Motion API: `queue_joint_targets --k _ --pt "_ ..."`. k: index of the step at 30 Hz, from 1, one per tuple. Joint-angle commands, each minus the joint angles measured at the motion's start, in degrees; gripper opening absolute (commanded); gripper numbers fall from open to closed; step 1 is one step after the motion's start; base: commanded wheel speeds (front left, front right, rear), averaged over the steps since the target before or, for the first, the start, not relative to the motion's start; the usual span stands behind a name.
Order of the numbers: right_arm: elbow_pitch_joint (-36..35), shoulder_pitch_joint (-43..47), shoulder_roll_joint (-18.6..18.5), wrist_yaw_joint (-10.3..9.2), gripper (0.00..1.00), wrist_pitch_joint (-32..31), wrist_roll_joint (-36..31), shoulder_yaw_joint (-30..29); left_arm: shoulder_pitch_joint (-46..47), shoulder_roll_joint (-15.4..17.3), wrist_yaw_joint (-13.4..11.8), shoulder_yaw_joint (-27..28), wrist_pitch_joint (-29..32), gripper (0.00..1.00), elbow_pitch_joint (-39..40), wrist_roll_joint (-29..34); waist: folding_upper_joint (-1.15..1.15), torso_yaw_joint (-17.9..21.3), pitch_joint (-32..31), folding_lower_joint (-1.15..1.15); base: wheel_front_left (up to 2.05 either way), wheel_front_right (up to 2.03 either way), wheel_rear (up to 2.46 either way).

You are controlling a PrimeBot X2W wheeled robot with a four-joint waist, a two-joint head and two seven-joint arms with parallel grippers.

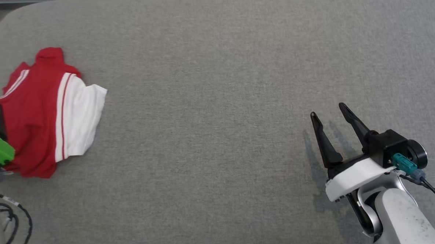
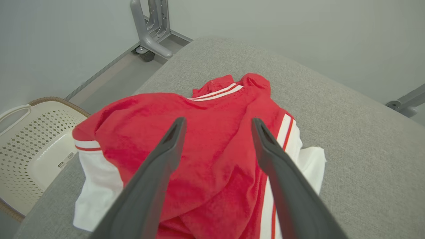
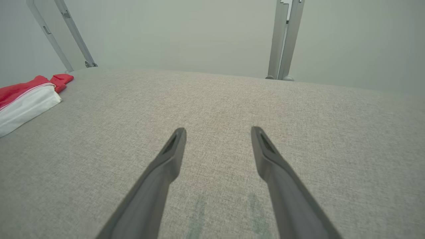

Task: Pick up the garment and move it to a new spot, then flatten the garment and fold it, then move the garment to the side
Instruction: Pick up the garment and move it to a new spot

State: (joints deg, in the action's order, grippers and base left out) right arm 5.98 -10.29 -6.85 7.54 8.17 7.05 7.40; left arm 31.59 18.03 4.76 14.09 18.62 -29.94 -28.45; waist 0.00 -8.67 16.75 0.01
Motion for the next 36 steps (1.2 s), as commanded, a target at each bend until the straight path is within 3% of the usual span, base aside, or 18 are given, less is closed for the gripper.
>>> queue_joint_targets --k 1,10,16,17,18,19,26,36 --pt "-0.53 -1.11 0.05 -0.11 1.0 0.42 0.38 0.16 2.02 1.49 -0.9 0.52 1.4 1.0 -0.3 -0.33 0.0 7.59 7.93 -0.01 0.0 0.0 0.0" --pt "-1.15 -1.71 0.75 -0.1 1.0 1.54 0.44 1.3 2.93 5.23 -5.22 2.04 13.8 1.0 -0.56 -2.5 0.0 11.24 11.3 -0.01 0.0 0.0 0.0" --pt "-0.31 -1.23 0.87 -0.1 1.0 1.93 0.52 0.75 -1.09 4.62 -9.39 1.52 24.63 1.0 0.45 -3.3 0.0 11.85 10.58 -0.01 0.0 0.0 0.0" --pt "-0.15 -1.17 0.9 -0.11 1.0 1.98 0.52 0.63 -2.14 4.45 -9.89 1.3 26.31 0.45 1.09 -3.45 0.0 11.86 10.22 -0.01 0.0 0.0 0.0" --pt "-0.08 -1.2 0.94 -0.11 1.0 2.09 0.52 0.6 -2.85 4.39 -10.19 1.19 27.23 0.09 1.99 -3.4 0.0 11.83 9.86 -0.01 0.0 0.0 0.0" --pt "0.03 -1.29 1.03 -0.1 1.0 2.09 0.57 0.66 -3.54 4.56 -10.42 1.18 27.85 0.0 3.03 -3.32 0.0 11.79 9.45 -0.01 0.0 0.0 0.0" --pt "1.6 -0.73 1.47 -0.1 1.0 2.64 1.02 0.92 -5.77 5.35 -10.2 1.17 28.22 0.0 10.2 -3.2 0.0 10.83 4.94 -0.01 0.0 0.0 0.0" --pt "4.76 3.7 2.59 -0.1 1.0 3.47 2.38 0.55 -3.15 5.94 -6.17 -0.88 28.05 0.0 19.12 -5.09 0.0 9.74 -5.97 -0.01 0.0 0.0 0.0"
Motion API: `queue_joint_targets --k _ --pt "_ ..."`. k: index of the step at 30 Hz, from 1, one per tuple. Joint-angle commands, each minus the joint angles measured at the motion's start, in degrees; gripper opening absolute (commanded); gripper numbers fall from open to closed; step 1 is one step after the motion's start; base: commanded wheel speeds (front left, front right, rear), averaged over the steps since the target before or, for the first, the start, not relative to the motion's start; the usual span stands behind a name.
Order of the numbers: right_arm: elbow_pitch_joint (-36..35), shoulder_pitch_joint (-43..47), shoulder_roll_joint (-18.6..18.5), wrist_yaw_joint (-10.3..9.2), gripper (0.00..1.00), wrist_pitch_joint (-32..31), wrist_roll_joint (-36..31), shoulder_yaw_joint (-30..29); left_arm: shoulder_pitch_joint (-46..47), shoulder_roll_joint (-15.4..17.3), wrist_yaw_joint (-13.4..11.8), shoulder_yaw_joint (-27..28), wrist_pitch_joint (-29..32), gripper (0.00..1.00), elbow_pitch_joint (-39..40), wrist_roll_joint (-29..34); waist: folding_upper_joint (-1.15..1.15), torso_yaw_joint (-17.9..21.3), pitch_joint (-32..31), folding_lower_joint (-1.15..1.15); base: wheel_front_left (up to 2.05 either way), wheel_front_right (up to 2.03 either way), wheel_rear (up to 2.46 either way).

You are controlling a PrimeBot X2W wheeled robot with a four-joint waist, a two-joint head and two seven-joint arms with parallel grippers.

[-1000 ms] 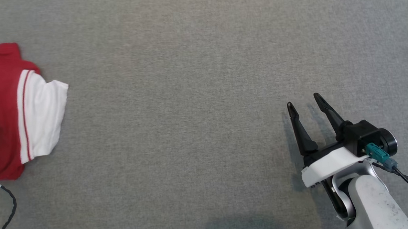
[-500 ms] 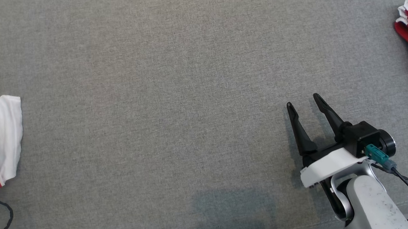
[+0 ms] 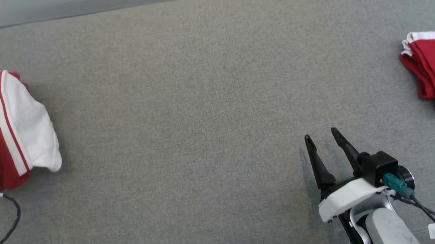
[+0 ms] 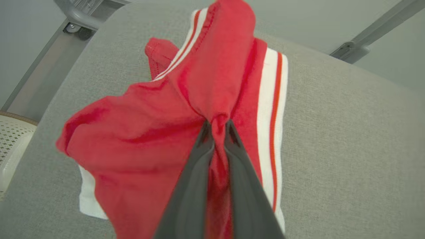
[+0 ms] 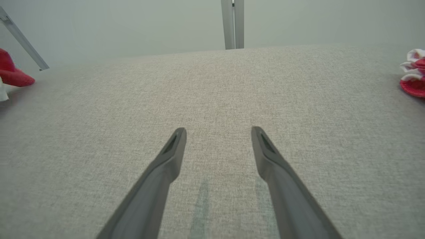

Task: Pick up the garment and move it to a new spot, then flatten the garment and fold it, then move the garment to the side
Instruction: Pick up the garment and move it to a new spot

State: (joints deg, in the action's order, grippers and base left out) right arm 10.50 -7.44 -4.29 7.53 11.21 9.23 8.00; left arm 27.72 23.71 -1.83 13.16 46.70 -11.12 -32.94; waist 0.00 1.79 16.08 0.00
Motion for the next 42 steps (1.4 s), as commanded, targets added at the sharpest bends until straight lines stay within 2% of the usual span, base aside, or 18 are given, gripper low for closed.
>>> queue_joint_targets --k 1,4,11,16,22,29,36,41,42 --pt "0.48 1.53 0.17 -0.09 1.0 0.55 0.32 -0.16 1.28 0.43 0.88 -0.46 0.31 0.0 1.16 -0.61 0.0 -0.56 -6.51 0.0 0.0 0.0 0.0" --pt "1.46 3.29 0.56 -0.09 1.0 0.75 0.77 -0.1 3.12 -0.19 2.13 -2.05 0.49 0.0 3.16 -1.27 0.0 0.19 -10.45 0.0 0.0 0.0 0.0" --pt "1.84 6.05 1.05 -0.09 1.0 0.74 1.15 0.49 7.25 -4.78 5.23 -7.33 0.45 0.0 7.16 -3.54 0.0 3.94 -17.79 0.0 0.0 0.0 0.0" --pt "0.99 6.78 1.13 -0.09 1.0 0.07 0.9 0.67 9.08 -8.66 6.81 -12.52 0.08 0.0 9.54 -4.55 0.0 7.65 -19.04 0.0 0.0 0.0 0.0" --pt "0.13 7.34 1.26 -0.09 1.0 -0.9 0.63 1.35 7.61 -13.26 7.09 -16.05 -2.26 0.0 7.84 -4.64 0.0 13.06 -18.44 0.0 0.0 0.0 0.0" --pt "-1.06 7.76 1.31 -0.09 1.0 -1.65 0.31 1.21 3.29 -16.63 7.34 -17.98 -8.55 0.0 0.33 -3.85 0.0 18.37 -15.53 0.0 0.0 0.0 0.0" --pt "-2.04 6.01 1.33 -0.09 1.0 -1.67 0.68 2.07 -1.48 -18.42 8.25 -19.89 -22.26 0.0 -12.57 -0.55 0.0 21.93 -11.94 0.0 0.0 0.0 0.0" --pt "-1.82 6.14 1.36 -0.09 1.0 -1.36 0.73 1.68 -2.32 -18.88 8.7 -22.4 -29.95 0.01 -20.94 1.8 0.0 22.32 -11.22 0.0 0.0 0.0 0.0" --pt "-1.69 6.33 1.37 -0.09 1.0 -1.28 0.69 1.44 -2.34 -18.89 8.73 -22.97 -31.29 0.42 -22.26 2.49 0.0 22.12 -11.36 0.0 0.0 0.0 0.0"
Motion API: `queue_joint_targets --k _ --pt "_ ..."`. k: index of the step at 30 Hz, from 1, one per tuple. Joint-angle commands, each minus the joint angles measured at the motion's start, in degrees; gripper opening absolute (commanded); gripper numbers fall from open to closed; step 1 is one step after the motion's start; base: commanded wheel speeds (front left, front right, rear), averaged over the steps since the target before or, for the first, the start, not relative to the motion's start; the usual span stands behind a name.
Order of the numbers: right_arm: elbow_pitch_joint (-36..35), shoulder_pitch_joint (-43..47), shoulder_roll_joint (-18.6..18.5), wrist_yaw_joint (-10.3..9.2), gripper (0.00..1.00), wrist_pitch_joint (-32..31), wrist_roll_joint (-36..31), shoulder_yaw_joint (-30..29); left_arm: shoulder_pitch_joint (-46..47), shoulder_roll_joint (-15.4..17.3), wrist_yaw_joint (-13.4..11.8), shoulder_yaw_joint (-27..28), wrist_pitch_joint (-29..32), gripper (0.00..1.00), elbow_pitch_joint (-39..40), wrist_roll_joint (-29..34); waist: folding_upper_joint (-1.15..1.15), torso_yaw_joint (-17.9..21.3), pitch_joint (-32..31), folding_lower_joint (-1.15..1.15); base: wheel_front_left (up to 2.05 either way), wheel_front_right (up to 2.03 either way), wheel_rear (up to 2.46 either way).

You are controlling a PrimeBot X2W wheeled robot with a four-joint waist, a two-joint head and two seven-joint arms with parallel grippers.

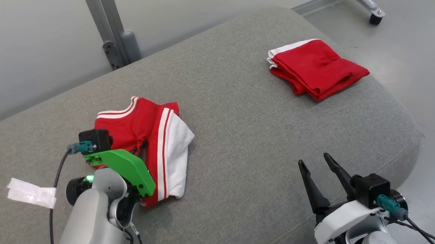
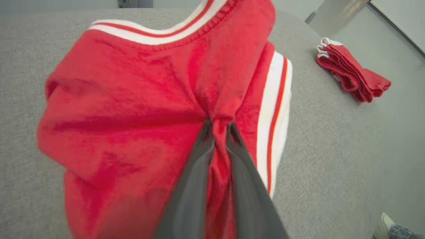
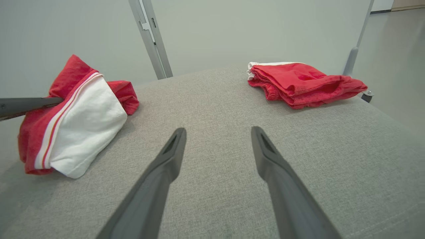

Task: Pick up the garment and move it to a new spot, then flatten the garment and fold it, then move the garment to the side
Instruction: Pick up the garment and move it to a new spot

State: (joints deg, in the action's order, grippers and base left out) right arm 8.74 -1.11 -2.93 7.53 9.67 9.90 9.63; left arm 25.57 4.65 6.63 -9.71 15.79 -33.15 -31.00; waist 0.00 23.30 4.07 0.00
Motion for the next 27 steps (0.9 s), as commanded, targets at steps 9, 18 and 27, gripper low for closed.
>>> queue_joint_targets --k 9,18,27 --pt "-0.13 2.61 0.0 -0.09 1.0 -0.3 -0.52 -2.14 -2.08 -0.81 0.41 -2.08 -16.58 1.0 -5.5 2.27 0.0 -4.25 -3.66 0.0 0.0 0.0 0.0" --pt "-1.69 7.1 -0.02 -0.08 1.0 -0.72 -0.85 -6.57 -11.27 -1.17 0.73 -2.45 -30.33 1.0 3.23 2.31 0.0 -13.89 -8.05 0.0 0.0 0.0 0.0" --pt "-2.7 9.79 0.01 -0.08 1.0 -0.74 -0.26 -9.73 -26.5 0.47 -0.12 3.29 -30.97 1.0 18.5 9.81 0.0 -20.93 -10.09 0.0 0.0 0.0 0.0"
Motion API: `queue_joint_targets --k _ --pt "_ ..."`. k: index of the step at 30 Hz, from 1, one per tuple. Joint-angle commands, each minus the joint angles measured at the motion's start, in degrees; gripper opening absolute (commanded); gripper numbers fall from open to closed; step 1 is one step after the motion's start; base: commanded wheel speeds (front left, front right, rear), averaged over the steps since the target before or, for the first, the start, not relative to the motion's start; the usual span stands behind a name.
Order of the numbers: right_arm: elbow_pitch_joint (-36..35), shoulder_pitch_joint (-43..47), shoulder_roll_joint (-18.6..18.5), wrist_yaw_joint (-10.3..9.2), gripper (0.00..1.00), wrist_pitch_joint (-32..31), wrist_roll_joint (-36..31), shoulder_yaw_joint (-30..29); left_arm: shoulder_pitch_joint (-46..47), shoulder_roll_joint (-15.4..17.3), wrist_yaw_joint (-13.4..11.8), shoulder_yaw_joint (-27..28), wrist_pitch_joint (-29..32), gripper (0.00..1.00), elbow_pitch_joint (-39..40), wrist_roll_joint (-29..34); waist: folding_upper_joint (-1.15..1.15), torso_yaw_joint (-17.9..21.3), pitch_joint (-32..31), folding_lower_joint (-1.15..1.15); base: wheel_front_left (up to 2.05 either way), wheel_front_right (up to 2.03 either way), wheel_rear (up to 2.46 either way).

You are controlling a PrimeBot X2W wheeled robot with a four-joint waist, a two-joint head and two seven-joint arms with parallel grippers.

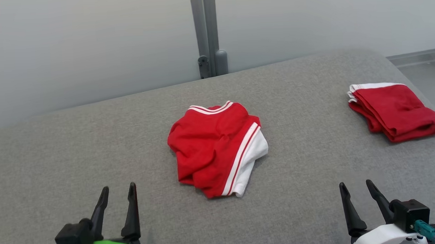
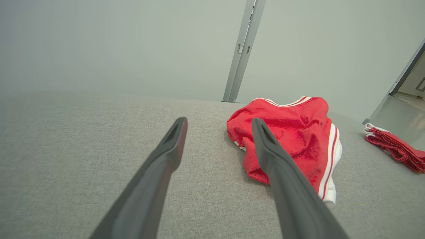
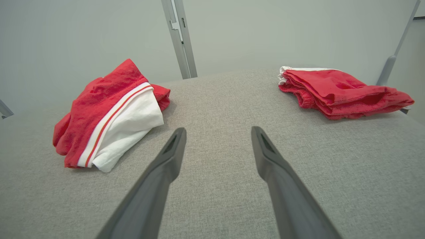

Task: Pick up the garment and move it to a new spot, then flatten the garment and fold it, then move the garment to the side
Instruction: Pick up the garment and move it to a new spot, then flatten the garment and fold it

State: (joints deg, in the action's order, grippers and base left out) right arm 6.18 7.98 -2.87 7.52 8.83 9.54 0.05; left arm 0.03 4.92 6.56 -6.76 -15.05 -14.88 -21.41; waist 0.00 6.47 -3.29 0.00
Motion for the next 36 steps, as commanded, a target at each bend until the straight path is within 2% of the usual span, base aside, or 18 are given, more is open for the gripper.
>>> queue_joint_targets --k 1,7,15,36 --pt "-0.1 0.89 -0.06 -0.07 1.0 0.15 0.2 -0.37 -2.02 0.21 -0.08 1.0 -0.13 1.0 1.26 0.82 0.0 -4.41 -2.9 0.0 0.0 0.0 0.0" --pt "0.54 2.12 -0.06 -0.07 1.0 0.82 0.53 -1.82 -10.36 -0.6 -0.61 5.93 -0.08 1.0 7.07 4.67 0.0 -5.6 -3.8 0.0 0.0 0.0 0.0" --pt "2.03 3.61 -0.05 -0.07 1.0 1.02 -0.39 -2.15 -14.98 -1.13 0.34 9.53 -0.08 1.0 8.27 7.61 0.0 -5.54 -4.24 0.0 0.0 0.0 0.0" --pt "2.31 1.81 -0.06 -0.07 1.0 1.08 -1.08 -0.44 -14.29 -1.66 0.99 9.76 -0.08 1.0 6.8 8.19 0.0 -3.77 -3.08 0.0 0.0 0.0 0.0"
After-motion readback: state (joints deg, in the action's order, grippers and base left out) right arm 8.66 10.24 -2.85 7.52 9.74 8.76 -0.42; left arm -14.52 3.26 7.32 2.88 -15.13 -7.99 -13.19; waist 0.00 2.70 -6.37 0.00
